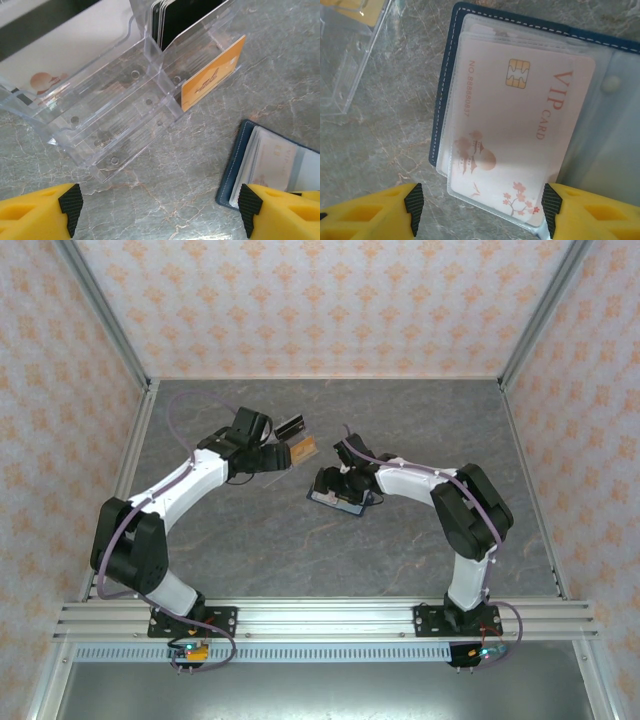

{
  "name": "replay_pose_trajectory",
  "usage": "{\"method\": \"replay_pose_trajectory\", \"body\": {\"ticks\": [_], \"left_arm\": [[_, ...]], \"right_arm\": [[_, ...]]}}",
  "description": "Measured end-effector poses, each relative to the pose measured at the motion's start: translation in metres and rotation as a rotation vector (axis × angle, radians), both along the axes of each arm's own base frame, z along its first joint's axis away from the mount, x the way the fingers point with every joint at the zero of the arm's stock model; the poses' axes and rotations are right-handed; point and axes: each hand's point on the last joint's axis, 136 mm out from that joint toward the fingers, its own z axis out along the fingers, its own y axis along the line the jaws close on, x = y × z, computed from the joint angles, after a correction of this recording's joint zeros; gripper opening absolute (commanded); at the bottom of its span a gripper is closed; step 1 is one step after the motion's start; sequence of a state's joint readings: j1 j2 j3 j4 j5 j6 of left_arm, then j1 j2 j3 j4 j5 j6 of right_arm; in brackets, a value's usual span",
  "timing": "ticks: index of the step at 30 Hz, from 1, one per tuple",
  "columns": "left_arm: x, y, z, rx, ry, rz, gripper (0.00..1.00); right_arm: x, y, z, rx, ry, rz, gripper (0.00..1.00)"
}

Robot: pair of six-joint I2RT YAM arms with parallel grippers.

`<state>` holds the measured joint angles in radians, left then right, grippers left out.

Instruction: Take the credit cards out of the card holder

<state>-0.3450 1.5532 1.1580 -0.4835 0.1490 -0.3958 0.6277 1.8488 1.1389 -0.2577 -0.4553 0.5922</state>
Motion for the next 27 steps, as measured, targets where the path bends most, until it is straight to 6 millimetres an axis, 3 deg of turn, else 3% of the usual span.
{"method": "replay_pose_trajectory", "body": {"ticks": [8, 12, 16, 21, 27], "left_arm": [[0.002, -0.001, 0.004, -0.011, -0.013, 0.004, 0.92], [0.001, -0.004, 0.004, -0.028, -0.008, -0.003, 0.98], [-0.001, -0.008, 0.003, -0.056, 0.001, -0.006, 0.99], [-0.003, -0.016, -0.001, -0.110, 0.013, -0.008, 0.99], [-0.012, -0.040, -0.005, -0.188, 0.042, -0.022, 0.99]], "right_arm": [[-0.011, -0.009, -0.005, -0.070, -0.041, 0.147, 0.67], [-0.022, -0.014, 0.002, -0.083, -0.055, 0.223, 0.70], [-0.020, -0.015, 0.018, -0.059, -0.087, 0.233, 0.67], [-0.007, -0.023, 0.034, 0.006, -0.113, 0.115, 0.58], [-0.003, -0.038, 0.019, 0.061, -0.045, -0.096, 0.44]]}}
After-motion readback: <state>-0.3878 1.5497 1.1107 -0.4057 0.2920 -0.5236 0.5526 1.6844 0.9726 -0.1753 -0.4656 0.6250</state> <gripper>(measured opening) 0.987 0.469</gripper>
